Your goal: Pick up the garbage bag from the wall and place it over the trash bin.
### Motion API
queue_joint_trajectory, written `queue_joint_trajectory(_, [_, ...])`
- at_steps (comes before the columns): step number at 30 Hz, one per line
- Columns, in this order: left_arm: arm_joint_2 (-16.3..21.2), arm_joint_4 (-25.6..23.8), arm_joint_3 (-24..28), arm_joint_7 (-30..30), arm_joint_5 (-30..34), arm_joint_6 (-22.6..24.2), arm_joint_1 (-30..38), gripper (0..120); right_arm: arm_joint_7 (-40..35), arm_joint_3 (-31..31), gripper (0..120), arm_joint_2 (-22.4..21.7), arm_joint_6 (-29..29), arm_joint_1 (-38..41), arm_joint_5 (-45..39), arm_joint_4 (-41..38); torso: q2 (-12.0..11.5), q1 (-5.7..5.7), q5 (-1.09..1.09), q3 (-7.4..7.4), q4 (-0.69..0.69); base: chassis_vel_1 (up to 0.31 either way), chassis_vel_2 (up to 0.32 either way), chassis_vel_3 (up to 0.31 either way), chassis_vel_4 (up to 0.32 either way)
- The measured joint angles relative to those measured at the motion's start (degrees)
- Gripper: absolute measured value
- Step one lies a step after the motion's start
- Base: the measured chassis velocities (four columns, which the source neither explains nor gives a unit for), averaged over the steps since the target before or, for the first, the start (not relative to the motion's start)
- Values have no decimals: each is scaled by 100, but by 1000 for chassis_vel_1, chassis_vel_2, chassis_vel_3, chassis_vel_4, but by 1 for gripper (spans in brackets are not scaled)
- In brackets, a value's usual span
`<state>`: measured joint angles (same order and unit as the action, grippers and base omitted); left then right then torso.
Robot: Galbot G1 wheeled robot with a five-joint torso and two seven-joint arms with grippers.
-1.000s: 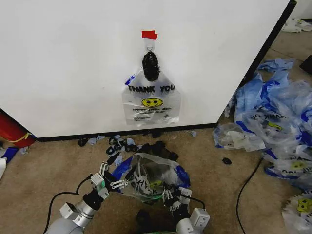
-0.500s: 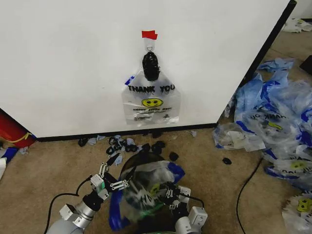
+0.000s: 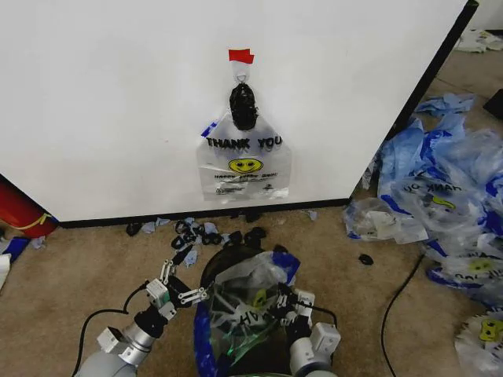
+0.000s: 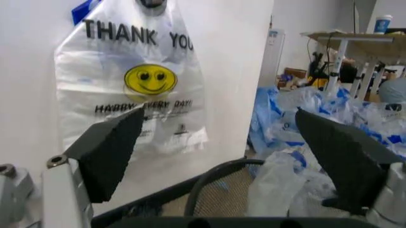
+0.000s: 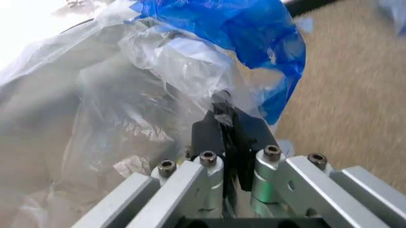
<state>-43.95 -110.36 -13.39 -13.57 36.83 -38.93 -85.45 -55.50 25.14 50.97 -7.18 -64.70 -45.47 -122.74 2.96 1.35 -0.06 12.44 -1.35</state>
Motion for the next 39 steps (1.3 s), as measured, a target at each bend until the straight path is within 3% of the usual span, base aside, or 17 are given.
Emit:
queue_joint_trajectory(7, [211,-215,99,52,110,125,-1,94,512,350,0,-832,-106,711,-420,-12,0,0,0,0,0,0,0,0,0])
queue_joint_trajectory(14, [241,-185,113,42,112,125,2,94,1305,722,0,-1264,-385,1058,-527,65,0,0,0,0,0,0,0,0,0])
queue_joint_trajectory(20, [198,-129,119,18,102,100,-4,94,2005,780,0,-1465,-606,1075,-923,4,0,0,0,0,0,0,0,0,0])
queue_joint_trajectory(39, [22,5,126,-57,28,39,-81,94,2647,946,0,-1669,-839,1607,-1313,513,0,0,0,-1,0,0,0,0,0])
